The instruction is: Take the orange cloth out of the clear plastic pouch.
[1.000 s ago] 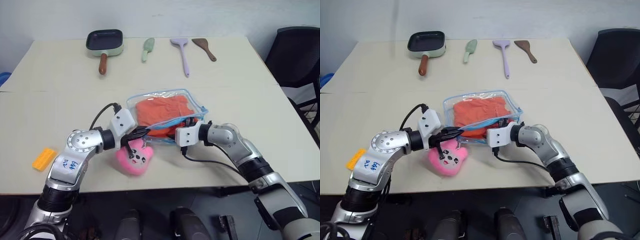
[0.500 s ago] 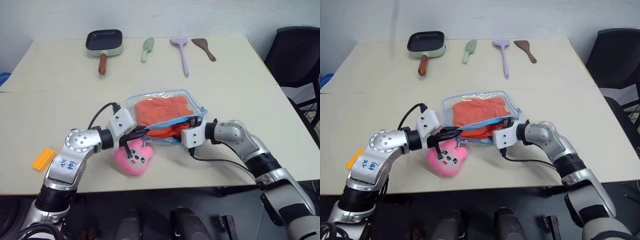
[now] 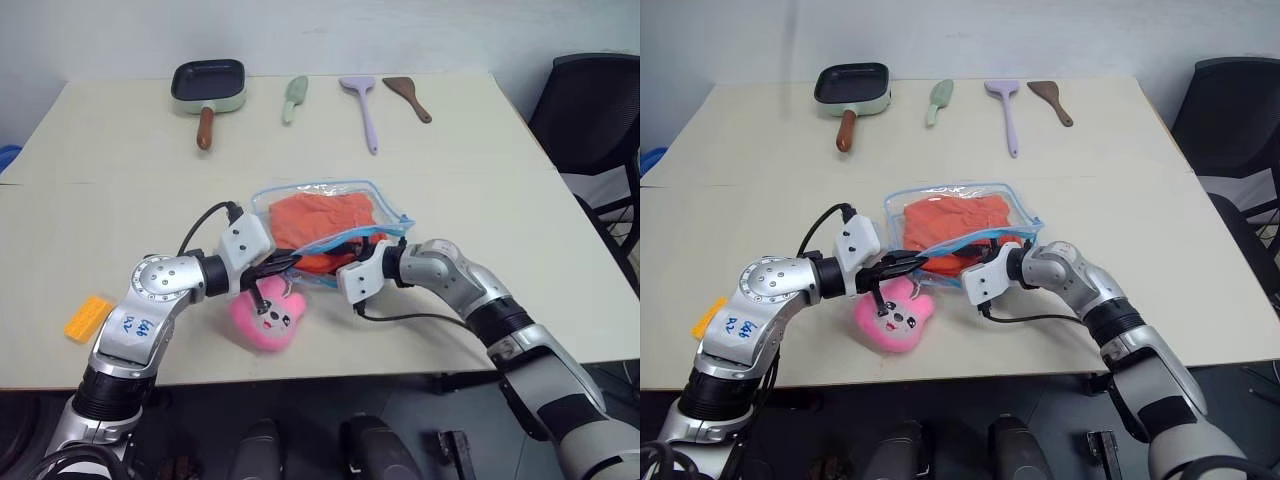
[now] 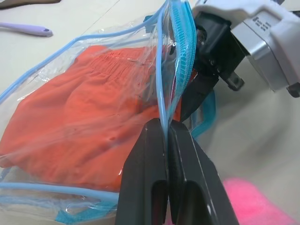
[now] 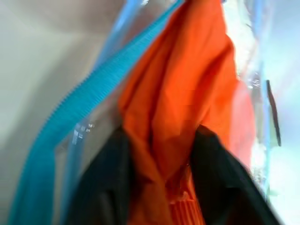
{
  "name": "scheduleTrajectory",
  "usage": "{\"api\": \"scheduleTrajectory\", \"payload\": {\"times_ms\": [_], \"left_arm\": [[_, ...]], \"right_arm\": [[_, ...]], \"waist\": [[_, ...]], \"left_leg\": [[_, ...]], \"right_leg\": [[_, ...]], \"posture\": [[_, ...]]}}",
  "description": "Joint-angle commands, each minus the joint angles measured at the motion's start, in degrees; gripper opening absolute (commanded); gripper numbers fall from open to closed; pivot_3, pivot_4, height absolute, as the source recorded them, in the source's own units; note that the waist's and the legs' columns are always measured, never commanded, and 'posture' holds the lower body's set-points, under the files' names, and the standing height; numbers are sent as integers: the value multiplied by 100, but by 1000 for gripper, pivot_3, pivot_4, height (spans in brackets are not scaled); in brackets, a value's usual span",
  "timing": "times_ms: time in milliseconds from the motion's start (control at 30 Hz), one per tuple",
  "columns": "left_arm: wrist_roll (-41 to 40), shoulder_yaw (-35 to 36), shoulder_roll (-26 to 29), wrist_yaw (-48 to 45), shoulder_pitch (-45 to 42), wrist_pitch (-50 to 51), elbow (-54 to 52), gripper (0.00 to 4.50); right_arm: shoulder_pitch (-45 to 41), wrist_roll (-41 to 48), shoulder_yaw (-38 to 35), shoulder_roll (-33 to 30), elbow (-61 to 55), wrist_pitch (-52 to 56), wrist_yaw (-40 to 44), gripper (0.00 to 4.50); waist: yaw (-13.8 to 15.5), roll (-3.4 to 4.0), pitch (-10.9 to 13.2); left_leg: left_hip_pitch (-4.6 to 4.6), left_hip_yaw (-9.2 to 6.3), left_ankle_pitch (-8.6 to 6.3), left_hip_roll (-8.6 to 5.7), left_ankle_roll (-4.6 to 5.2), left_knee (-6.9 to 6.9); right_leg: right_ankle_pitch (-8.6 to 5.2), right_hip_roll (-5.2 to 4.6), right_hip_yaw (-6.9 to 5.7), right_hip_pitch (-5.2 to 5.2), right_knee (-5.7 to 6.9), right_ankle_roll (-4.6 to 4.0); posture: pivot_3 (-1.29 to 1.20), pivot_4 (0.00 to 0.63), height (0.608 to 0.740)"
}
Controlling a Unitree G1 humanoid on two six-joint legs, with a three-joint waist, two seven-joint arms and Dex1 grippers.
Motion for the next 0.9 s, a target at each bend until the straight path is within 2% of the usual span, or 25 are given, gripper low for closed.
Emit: {"api": "scheduleTrajectory", "payload": {"times_ms": [33,67,167,267,533,667,900], "left_arm": [[-85,78,-42,36,-93,-89,-62,0],[-77,76,-48,49,-92,-87,-51,0],[26,35,-43,111,-68,-130,12,0],[181,3,-41,239,-77,-198,150,0],[415,63,-81,560,-265,-370,681,0],[468,40,-81,595,-293,-453,805,0],[534,90,31,576,-205,-465,792,0]], "right_arm": [[-9,-20,69,-38,20,-61,24,389],[0,-2,71,-80,-3,-89,59,14],[63,155,36,-217,-182,-131,265,14],[251,770,-27,-403,-662,-148,830,14],[1086,2638,50,-1799,-2233,-610,2544,14],[1332,2495,-1,-2309,-2172,-1028,2841,14],[1173,1957,-429,-2728,-987,-1326,2460,14]], "waist": [[0,0,0],[1,0,0],[7,0,0],[24,0,0],[52,0,0],[37,-1,0],[39,-1,1]], "left_leg": [[0,0,0,0,0,0],[0,0,0,0,0,0],[0,0,0,-1,0,0],[0,0,0,-1,0,0],[0,-5,-14,-3,25,1],[4,-4,-16,-2,29,1],[19,1,-15,-1,27,1]], "right_leg": [[0,0,0,0,0,0],[0,0,0,0,0,0],[0,-1,0,0,0,0],[0,-1,0,1,-1,0],[0,-5,-6,10,-10,0],[0,-4,-5,13,-9,0],[0,-4,0,25,-10,0]], "posture": [[0,150,740],[0,150,740],[0,150,740],[0,150,740],[0,150,740],[0,150,740],[0,150,740]]}}
